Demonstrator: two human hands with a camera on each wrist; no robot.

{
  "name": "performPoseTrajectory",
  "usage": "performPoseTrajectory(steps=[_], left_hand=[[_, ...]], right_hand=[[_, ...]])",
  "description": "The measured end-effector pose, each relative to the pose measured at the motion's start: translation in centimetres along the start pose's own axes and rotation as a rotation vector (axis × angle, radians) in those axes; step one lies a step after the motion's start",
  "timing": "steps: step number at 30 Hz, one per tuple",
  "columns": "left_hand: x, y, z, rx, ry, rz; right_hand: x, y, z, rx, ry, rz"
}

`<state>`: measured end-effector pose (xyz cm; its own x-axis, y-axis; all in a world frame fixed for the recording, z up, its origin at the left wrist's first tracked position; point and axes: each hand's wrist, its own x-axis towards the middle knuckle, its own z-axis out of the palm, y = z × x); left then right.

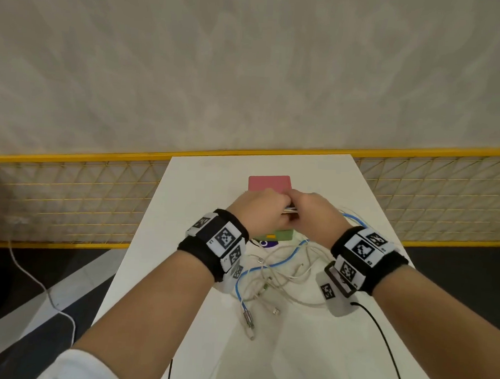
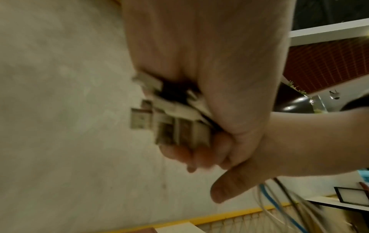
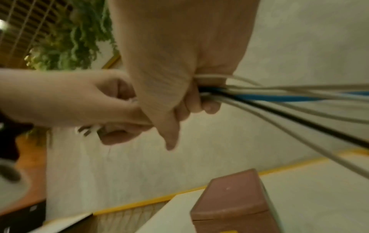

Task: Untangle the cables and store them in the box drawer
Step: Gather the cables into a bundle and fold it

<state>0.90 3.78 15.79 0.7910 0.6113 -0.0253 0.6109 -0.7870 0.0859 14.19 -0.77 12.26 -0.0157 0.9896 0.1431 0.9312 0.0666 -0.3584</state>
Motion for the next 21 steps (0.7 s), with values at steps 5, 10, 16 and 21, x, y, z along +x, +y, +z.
performPoseTrajectory(steps=[5, 10, 16, 21], left_hand=[[-1.1, -1.8, -0.8, -0.196, 0.005, 0.020], [-1.2, -1.1, -1.1, -0.105, -0.048, 0.041], [-1.9, -2.3, -2.8, -0.497, 0.112, 0.041], [-2.0, -1.6, -2.0, -0.745, 0.387, 0.098]], right_hand=[[-0.6, -0.1, -0.4, 0.133, 0.043, 0.019], [0.0, -1.3, -0.7, -0.158, 0.001, -0.029], [0.2, -1.2, -0.9, 0.156, -0.032, 0.067], [-0.2, -2.1, -0.4, 0.557, -0.018, 0.182]])
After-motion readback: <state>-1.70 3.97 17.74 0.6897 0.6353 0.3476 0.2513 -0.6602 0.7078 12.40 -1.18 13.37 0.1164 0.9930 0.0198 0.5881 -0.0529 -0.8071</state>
